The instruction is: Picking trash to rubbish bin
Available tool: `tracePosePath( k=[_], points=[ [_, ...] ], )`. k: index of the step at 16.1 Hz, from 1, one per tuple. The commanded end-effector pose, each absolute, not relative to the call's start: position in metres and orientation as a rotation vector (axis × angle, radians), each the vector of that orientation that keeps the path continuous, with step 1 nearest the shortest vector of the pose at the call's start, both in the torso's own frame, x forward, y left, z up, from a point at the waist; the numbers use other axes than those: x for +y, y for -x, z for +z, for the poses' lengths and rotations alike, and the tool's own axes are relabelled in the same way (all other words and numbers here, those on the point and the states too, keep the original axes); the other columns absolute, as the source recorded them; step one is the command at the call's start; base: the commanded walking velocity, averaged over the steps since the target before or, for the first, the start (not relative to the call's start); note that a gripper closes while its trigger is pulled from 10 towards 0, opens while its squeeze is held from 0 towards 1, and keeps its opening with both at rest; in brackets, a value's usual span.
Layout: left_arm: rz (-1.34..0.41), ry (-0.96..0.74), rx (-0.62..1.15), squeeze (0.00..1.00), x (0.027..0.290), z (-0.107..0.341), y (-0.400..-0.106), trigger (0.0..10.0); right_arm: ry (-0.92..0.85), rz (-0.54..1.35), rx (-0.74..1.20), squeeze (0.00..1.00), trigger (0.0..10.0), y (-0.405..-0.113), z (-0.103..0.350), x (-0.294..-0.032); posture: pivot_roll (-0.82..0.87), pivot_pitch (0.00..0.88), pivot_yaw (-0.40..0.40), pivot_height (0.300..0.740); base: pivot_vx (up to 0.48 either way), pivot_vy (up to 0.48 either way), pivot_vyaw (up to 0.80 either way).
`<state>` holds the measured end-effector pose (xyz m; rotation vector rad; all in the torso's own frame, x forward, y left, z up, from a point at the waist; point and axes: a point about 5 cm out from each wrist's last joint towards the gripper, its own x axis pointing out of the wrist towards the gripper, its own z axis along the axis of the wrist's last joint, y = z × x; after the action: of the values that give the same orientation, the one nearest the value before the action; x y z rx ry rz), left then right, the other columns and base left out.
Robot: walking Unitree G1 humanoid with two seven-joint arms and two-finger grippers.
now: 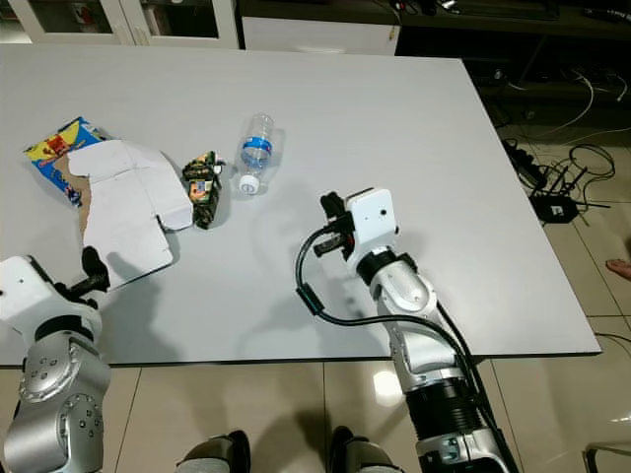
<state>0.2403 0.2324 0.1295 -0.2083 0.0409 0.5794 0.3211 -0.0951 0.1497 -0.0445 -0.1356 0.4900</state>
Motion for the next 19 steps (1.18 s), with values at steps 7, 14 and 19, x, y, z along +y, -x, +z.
tracePosePath(
  k=[7, 14, 19],
  points=[
    [0.524, 0.418, 0.108, 0.0, 0.228, 0.1, -0.241, 10.0, 0.057, 0.496, -0.123, 0.0, 10.0, -0.321, 0.149, -0.099, -0.01, 0.169, -0.055, 0.74, 0.0, 0.0, 0.0],
    [0.413, 0.62, 0.164, 0.0, 0.238, 0.072, -0.244, 10.0, 0.057, 0.495, -0.123, 0.0, 10.0, -0.321, 0.149, -0.099, -0.01, 0.168, -0.055, 0.74, 0.0, 0.0, 0.0],
    [0.405, 0.695, 0.186, 0.0, 0.248, 0.056, -0.239, 10.0, 0.059, 0.495, -0.119, 0.0, 10.0, -0.321, 0.148, -0.099, -0.01, 0.168, -0.055, 0.74, 0.0, 0.0, 0.0]
  ],
)
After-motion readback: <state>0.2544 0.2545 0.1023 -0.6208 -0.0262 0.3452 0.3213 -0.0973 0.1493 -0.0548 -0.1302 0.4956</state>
